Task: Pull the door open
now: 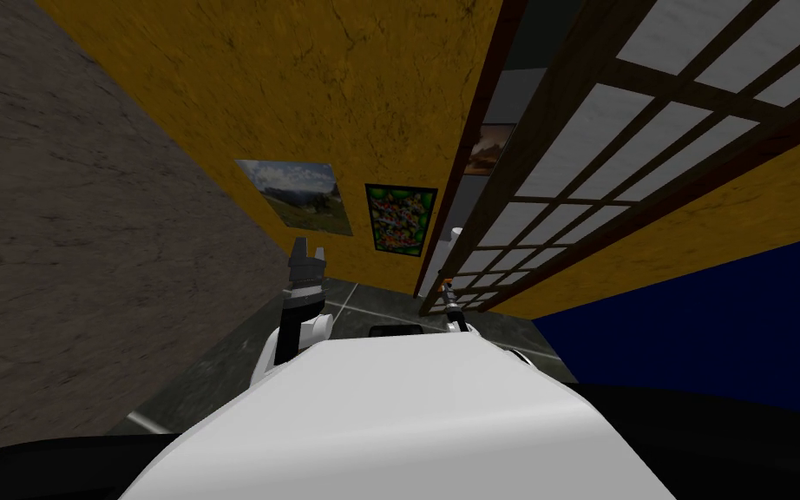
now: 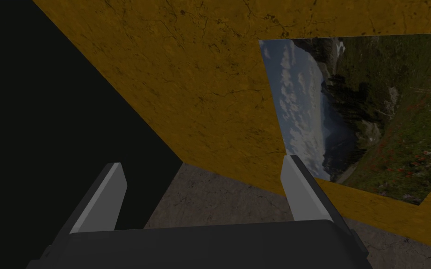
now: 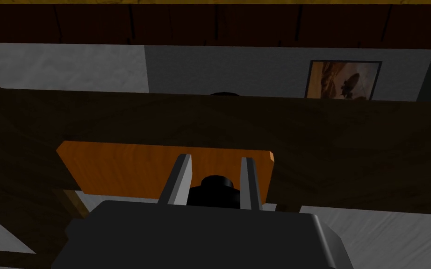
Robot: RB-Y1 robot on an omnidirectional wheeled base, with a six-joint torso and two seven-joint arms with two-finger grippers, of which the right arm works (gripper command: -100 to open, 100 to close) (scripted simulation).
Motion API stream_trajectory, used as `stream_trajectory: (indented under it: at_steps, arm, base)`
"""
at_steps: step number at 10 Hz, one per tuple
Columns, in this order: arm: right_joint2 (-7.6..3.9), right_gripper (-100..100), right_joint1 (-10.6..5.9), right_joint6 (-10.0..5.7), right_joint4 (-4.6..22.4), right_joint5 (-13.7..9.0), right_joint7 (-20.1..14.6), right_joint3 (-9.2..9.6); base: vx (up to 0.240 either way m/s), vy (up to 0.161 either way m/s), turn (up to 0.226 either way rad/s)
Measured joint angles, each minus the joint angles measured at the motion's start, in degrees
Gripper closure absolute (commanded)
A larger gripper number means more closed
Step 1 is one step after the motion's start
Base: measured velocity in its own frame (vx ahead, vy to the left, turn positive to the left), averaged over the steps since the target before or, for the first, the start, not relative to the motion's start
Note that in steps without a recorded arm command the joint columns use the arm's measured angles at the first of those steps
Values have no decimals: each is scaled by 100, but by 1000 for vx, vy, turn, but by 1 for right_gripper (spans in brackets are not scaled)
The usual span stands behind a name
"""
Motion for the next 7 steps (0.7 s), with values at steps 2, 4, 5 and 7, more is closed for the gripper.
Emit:
stream_trajectory:
  at_steps: [2, 4, 5, 7]
  arm:
    - [9, 100, 103, 94, -198, -9, -43, 4]
    - [-6, 100, 114, 145, -272, -89, -320, 61]
    - [-5, 100, 218, 286, -544, -148, -481, 90]
    - [-6, 100, 96, 174, -338, -213, -793, 128]
  base:
    - [-5, -5, 15]
    - [-19, -34, 62]
    - [-20, -18, 25]
    - [-11, -17, 46]
